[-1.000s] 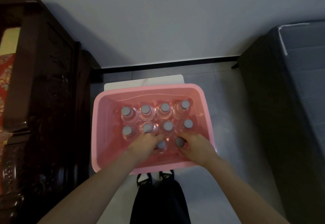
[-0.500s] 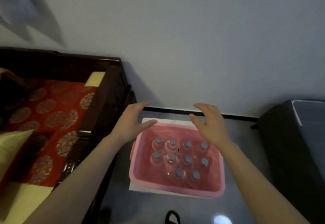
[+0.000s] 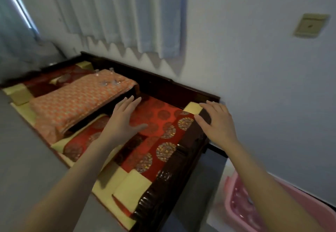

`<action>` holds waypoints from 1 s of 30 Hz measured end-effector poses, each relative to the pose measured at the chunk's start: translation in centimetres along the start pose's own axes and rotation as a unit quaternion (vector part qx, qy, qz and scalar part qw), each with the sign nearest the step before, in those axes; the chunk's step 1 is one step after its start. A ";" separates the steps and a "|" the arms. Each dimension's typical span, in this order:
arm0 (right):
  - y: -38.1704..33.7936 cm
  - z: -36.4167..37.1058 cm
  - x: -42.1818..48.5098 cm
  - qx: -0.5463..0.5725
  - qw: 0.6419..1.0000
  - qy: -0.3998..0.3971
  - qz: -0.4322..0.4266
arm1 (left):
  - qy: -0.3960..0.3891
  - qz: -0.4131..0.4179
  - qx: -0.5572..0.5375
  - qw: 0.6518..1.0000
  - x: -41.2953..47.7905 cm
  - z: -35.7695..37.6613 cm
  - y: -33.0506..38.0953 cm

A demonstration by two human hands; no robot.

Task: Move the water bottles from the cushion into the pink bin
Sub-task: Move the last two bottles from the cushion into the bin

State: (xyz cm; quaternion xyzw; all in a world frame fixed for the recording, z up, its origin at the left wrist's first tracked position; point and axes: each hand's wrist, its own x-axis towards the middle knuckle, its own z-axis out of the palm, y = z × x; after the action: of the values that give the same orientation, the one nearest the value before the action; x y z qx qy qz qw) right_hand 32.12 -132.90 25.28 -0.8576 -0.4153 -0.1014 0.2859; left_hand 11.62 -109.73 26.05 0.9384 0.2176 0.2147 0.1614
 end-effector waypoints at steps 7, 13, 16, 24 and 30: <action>-19.2 10.5 3.4 0.102 0.989 -0.062 -0.086 | 0.066 -0.141 0.019 0.988 -9.5 -12.1 -16.9; -29.9 17.0 6.0 0.092 0.976 -0.127 -0.151 | 0.100 -0.218 0.044 0.970 -13.4 -17.6 -25.5; -34.2 20.6 7.3 0.077 0.970 -0.149 -0.177 | 0.102 -0.231 0.076 0.965 -15.1 -19.3 -29.4; -43.9 31.8 10.9 0.120 0.955 -0.186 -0.196 | 0.111 -0.295 0.114 0.942 -15.8 -24.1 -42.6; -50.6 39.8 16.8 0.119 0.950 -0.222 -0.185 | 0.087 -0.339 0.105 0.931 -13.9 -27.1 -53.1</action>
State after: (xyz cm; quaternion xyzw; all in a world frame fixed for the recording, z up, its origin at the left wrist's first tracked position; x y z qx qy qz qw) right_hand 1.29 -74.16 20.30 -0.7266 -0.6284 0.0904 0.2626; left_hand -30.49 -65.43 23.55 0.7981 0.5572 0.2035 0.1055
